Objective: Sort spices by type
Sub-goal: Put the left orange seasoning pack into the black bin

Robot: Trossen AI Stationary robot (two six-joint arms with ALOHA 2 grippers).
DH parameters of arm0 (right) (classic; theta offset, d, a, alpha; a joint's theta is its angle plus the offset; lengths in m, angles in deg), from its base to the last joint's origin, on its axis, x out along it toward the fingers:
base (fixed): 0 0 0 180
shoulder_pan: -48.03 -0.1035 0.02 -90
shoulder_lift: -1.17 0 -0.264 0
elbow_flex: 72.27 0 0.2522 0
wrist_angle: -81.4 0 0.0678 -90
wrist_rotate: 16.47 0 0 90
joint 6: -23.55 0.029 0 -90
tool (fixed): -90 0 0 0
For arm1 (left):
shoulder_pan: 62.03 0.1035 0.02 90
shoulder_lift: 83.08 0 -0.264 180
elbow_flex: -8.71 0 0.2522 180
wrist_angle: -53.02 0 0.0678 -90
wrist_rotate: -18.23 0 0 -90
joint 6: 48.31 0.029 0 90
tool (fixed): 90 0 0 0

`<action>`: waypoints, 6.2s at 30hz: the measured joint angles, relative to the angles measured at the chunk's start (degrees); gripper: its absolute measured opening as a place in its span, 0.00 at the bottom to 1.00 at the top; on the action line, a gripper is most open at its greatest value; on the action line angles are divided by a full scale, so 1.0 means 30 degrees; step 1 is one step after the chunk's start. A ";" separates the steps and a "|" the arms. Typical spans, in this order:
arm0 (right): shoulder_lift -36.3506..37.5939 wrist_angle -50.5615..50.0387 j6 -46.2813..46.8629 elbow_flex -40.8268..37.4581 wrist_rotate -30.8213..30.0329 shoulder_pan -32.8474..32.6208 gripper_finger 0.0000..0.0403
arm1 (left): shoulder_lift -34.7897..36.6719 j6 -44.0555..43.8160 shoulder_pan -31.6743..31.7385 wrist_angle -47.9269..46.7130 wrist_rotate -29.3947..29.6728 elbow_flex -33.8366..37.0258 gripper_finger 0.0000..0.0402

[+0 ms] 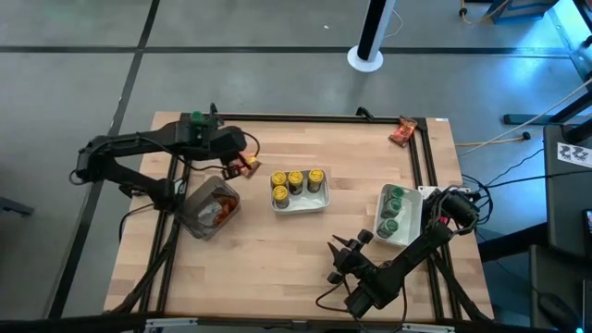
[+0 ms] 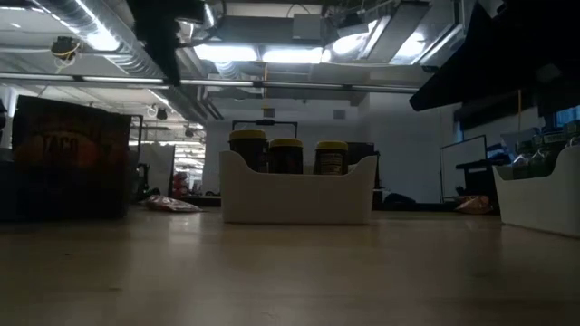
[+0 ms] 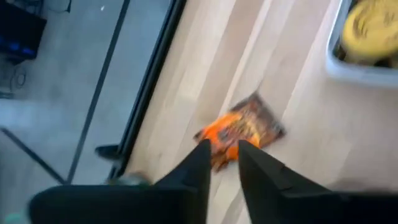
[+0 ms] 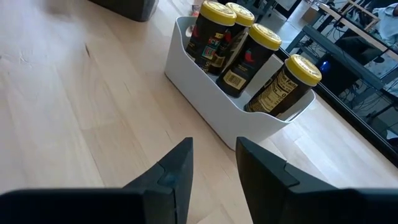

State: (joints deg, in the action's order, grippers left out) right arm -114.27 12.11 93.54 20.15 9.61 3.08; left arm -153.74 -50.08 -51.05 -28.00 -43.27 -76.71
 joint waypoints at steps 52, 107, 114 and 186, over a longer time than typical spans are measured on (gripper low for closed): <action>0.0000 0.0214 0.0007 0.0007 0.0152 -0.0007 0.30 | -0.7335 -0.2788 0.4000 1.2281 -0.4450 0.7561 0.53; 0.0000 0.0554 -0.0459 0.0007 0.0014 -0.0007 0.30 | -0.3930 -0.1433 0.2162 1.1328 -0.3916 0.8423 0.00; 0.0000 0.0561 -0.0459 0.0007 0.0014 -0.0007 0.30 | -0.1781 -0.1657 0.1523 1.0019 -0.3794 0.7710 0.00; 0.0000 0.0714 -0.0444 0.0007 0.0334 0.0364 0.30 | 1.3150 -1.8331 -1.6440 0.7911 -0.4736 1.3065 0.00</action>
State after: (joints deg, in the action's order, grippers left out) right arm -114.27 14.25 92.21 20.17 10.61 4.18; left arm -114.29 -105.07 -100.37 -4.26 -57.47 -37.51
